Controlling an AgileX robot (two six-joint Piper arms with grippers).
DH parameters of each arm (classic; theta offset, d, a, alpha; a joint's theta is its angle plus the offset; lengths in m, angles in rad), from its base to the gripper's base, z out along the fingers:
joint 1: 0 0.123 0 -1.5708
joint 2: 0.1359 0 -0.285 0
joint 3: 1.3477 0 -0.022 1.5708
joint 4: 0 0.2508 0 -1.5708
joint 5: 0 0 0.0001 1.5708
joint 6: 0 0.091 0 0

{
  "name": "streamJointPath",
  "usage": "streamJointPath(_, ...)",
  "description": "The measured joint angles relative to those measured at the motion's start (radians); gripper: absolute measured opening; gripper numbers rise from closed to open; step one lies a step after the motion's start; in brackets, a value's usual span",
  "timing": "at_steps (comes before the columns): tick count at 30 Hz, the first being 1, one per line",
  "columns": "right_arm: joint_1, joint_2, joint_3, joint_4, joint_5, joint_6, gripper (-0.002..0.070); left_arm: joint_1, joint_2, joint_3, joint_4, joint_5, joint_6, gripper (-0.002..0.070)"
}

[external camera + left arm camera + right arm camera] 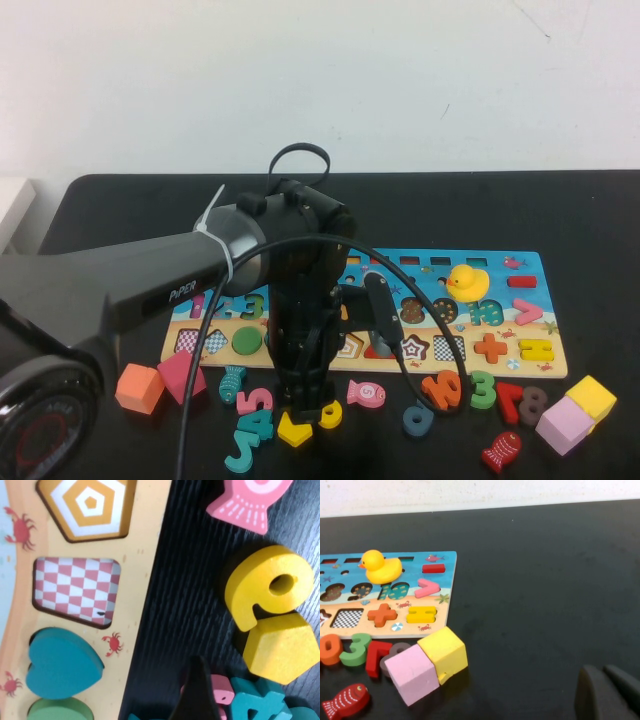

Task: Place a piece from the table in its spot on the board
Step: Pick up the "Pentagon"

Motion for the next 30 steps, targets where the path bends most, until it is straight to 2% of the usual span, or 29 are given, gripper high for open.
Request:
streamJointPath(16, 0.0, 0.0, 0.0, 0.0, 0.0, 0.0, 0.0019, -0.002, -0.011, 0.009, 0.011, -0.014, -0.025, 0.0489)
streamJointPath(19, 0.0, 0.0, 0.0, 0.0, 0.0, 0.0, 0.0019, -0.018, -0.054, 0.089, 0.032, -0.087, -0.025, 0.0489)
streamJointPath(26, 0.0, 0.0, 0.0, 0.0, 0.0, 0.0, 0.0019, -0.037, -0.214, 0.392, 0.09, -0.387, -0.025, 0.0489)
streamJointPath(30, 0.0, 0.0, 0.0, 0.0, 0.0, 0.0, 0.0019, -0.031, -0.235, 0.446, 0.092, -0.448, -0.042, 0.0489)
